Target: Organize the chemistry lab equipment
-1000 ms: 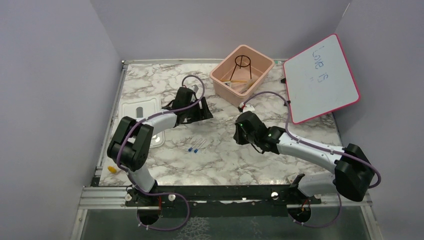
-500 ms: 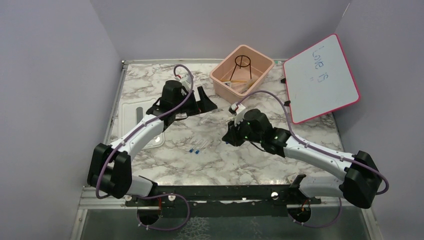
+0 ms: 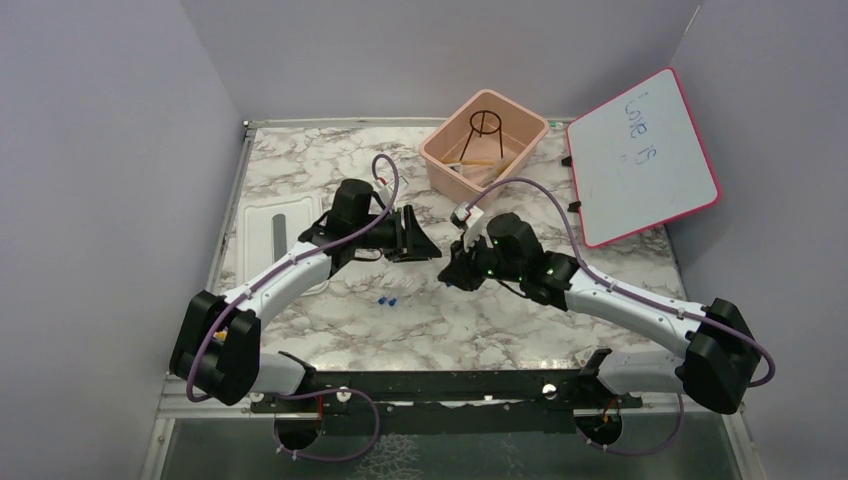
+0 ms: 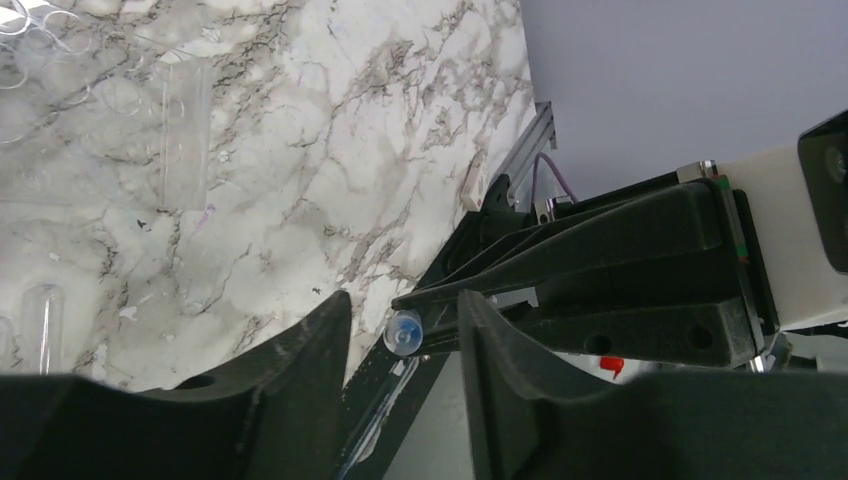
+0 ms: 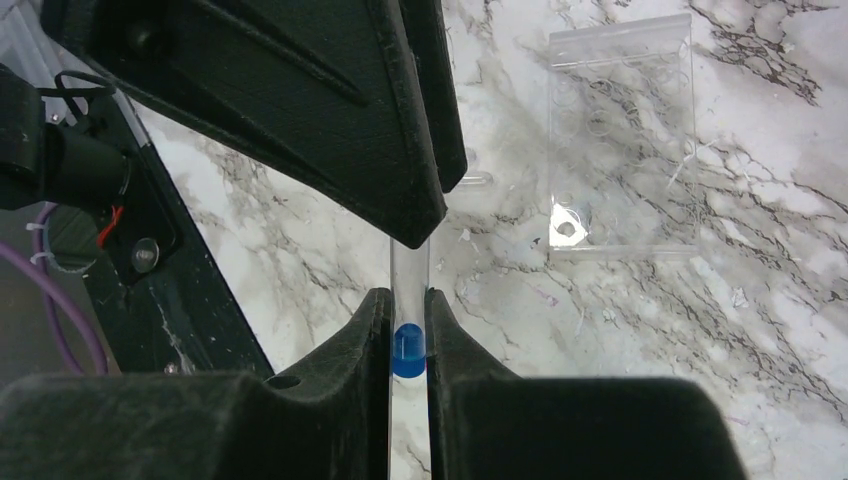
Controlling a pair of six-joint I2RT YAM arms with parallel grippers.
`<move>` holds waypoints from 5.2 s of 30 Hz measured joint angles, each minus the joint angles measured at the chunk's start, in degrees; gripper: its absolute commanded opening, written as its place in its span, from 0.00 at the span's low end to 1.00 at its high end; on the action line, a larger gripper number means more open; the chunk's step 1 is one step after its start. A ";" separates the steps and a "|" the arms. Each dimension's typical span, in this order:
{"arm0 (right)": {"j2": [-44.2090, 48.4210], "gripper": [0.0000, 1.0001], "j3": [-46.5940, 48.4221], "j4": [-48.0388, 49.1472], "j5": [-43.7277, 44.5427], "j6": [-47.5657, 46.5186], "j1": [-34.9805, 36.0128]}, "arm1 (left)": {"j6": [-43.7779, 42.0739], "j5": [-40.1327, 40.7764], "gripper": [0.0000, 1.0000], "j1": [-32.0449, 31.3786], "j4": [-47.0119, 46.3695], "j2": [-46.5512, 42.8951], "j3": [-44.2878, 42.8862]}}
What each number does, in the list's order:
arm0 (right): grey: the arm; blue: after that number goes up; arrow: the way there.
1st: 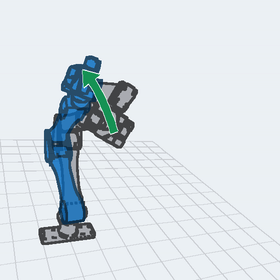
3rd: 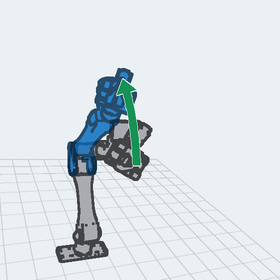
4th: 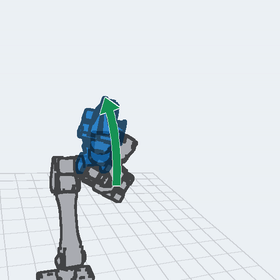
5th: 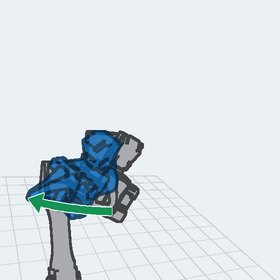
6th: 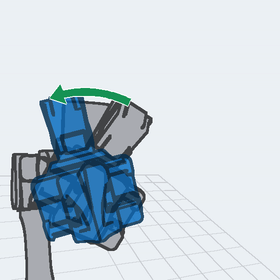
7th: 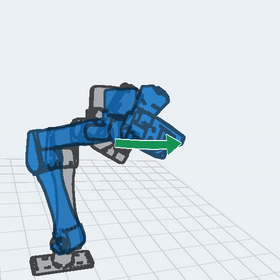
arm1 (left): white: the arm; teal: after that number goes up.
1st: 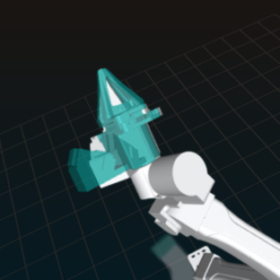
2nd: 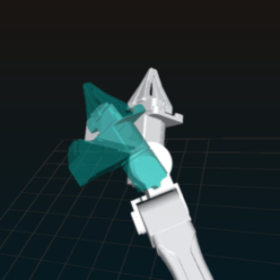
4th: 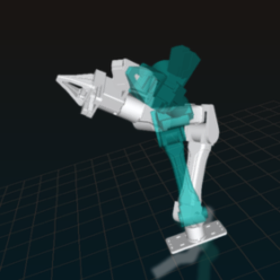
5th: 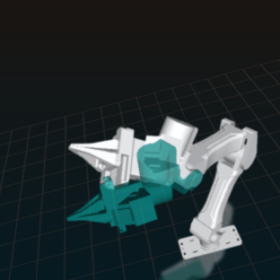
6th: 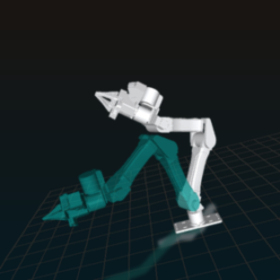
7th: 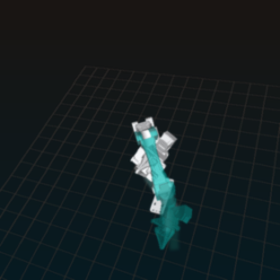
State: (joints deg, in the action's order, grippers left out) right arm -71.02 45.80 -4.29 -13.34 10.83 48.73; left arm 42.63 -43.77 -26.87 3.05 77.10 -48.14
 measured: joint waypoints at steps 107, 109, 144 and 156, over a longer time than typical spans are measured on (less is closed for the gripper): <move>-33.51 0.12 46.16 -47.17 11.15 8.02 -3.72 | -16.50 42.53 0.92 12.20 19.98 -16.94 -2.40; -34.49 0.12 47.30 -49.07 11.37 7.61 -3.43 | -17.49 44.28 0.92 10.93 20.02 -16.94 -1.51; -45.68 0.09 55.87 -54.01 17.18 8.72 -1.07 | -21.27 53.68 0.92 5.75 21.11 -18.45 -0.70; -46.53 0.35 53.96 -52.13 17.09 8.98 -1.07 | -21.31 53.77 0.92 5.75 21.24 -18.45 -0.70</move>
State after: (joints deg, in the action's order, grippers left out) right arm -117.56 99.77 -56.42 3.75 19.81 47.66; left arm 21.32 10.00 -21.12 24.29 58.65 -48.84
